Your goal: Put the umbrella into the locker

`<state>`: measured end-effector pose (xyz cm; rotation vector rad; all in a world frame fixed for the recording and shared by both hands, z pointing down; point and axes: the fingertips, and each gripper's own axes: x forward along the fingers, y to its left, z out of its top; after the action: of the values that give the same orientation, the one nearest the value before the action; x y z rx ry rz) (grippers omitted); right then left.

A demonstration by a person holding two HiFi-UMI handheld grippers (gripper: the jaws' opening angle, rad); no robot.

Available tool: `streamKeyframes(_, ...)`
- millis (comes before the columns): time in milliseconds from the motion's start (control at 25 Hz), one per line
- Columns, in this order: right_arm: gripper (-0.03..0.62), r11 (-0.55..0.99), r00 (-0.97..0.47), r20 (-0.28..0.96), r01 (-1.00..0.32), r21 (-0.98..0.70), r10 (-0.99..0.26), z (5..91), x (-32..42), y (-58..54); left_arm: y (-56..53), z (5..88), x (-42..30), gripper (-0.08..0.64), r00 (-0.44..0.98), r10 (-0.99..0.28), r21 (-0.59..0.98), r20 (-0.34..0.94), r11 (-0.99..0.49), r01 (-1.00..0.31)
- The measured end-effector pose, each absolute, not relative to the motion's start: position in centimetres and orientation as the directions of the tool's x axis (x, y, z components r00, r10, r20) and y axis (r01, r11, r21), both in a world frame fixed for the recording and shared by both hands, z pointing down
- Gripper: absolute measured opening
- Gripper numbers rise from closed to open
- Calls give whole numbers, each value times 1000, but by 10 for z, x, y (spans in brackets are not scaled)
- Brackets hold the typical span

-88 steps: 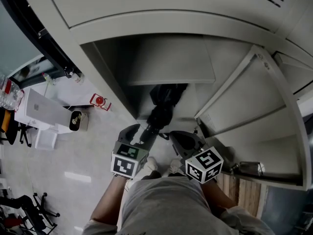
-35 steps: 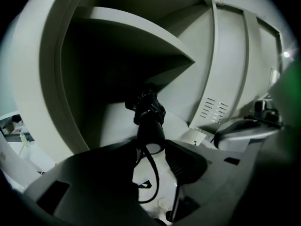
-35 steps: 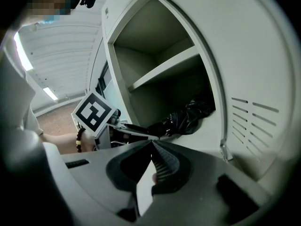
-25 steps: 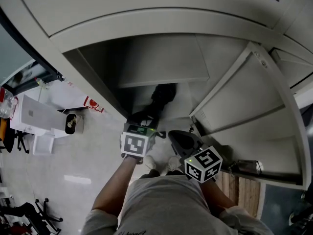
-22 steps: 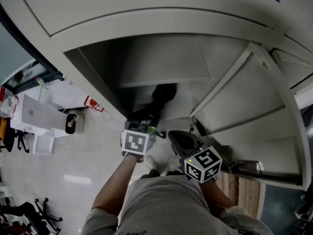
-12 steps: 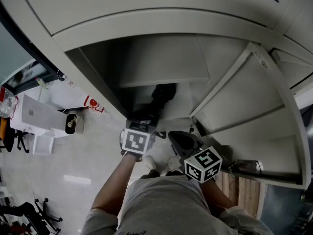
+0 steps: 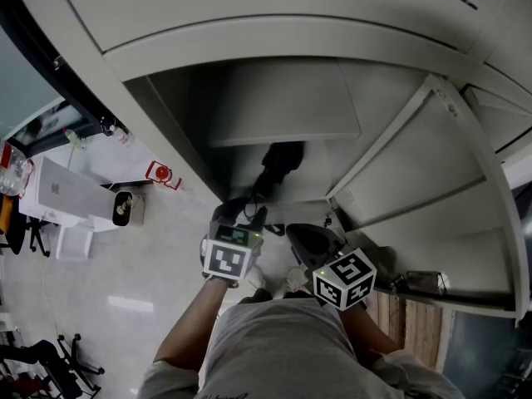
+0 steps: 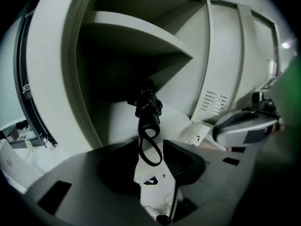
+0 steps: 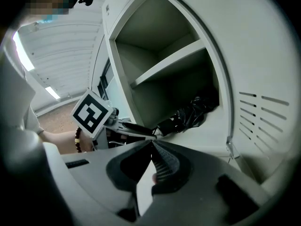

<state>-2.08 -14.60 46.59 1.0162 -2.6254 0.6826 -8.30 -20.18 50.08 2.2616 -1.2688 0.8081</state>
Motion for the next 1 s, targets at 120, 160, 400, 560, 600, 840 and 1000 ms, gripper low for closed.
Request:
streamKeyframes(120, 28, 652, -730, 385, -681, -334, -564, 467, -23, -144, -189, 493, -86, 143, 415, -636, 77, 651, -488, -869)
streamKeyframes(160, 28, 654, -731, 386, -679, -334, -563, 467, -24, -143, -185, 491, -87, 131, 416, -641, 77, 646, -487, -870)
streamKeyframes(400, 28, 659, -731, 394, -678, -326, -557, 468, -27, -141, -165, 480, -96, 52, 409, -669, 73, 621, -470, -879)
streamKeyframes(560, 28, 664, -733, 399, -675, -321, -551, 468, -30, -138, -147, 478, -100, 18, 424, -674, 103, 606, -462, -881)
streamKeyframes(600, 28, 666, -734, 400, -673, -321, -549, 469, -30, -137, -143, 479, -100, 17, 425, -675, 108, 603, -459, -882)
streamKeyframes(840, 28, 682, -736, 415, -666, -303, -534, 470, -34, -133, -125, 489, -104, 16, 415, -669, 119, 617, -442, -889)
streamKeyframes(1000, 28, 684, -735, 419, -666, -298, -533, 469, -35, -131, -119, 492, -110, 15, 398, -676, 124, 621, -416, -901)
